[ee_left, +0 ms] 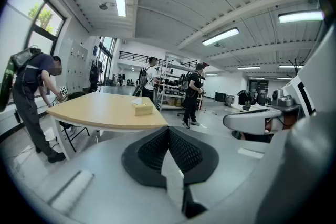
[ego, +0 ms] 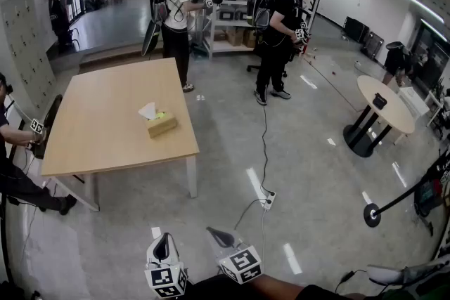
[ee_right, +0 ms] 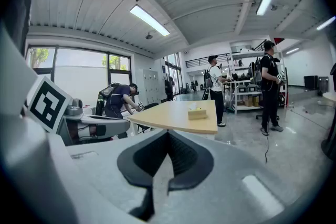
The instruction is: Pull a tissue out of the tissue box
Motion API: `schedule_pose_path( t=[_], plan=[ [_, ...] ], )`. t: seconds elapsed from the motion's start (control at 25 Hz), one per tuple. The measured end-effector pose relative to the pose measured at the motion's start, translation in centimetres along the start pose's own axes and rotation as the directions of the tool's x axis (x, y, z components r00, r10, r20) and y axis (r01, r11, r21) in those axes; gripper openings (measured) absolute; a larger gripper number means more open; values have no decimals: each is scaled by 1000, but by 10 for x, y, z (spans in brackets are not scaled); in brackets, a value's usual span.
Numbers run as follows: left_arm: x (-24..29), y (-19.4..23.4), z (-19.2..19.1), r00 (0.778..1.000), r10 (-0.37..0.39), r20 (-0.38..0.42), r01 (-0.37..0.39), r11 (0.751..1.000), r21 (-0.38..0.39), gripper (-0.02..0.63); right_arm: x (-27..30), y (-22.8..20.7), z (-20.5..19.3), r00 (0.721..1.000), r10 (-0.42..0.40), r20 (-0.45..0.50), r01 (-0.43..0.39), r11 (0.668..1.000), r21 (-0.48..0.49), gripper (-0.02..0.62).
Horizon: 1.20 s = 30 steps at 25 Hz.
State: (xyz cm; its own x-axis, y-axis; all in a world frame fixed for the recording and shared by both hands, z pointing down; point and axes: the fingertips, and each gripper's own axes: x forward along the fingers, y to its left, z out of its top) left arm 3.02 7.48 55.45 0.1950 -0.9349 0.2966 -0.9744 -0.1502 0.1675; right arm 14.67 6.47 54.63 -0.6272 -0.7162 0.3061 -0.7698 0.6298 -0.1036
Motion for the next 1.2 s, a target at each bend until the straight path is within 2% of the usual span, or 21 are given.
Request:
schedule_pose_path(
  t=[0.48,0.8,1.2],
  plan=[
    [-6,6,1,1000,-13,6,13,1000,22,18,0,9,2,1000,-21,7,21,1000,3,-11],
    [-11,8,2,999,-30,14,30,999,31,17,-2,5,1,998,-65,5,65,997,36,-9],
    [-32,25,0,1000,-10,11,9,999,38,18,-4,29,1,998,-64,6,64,998,27,-9]
  ],
)
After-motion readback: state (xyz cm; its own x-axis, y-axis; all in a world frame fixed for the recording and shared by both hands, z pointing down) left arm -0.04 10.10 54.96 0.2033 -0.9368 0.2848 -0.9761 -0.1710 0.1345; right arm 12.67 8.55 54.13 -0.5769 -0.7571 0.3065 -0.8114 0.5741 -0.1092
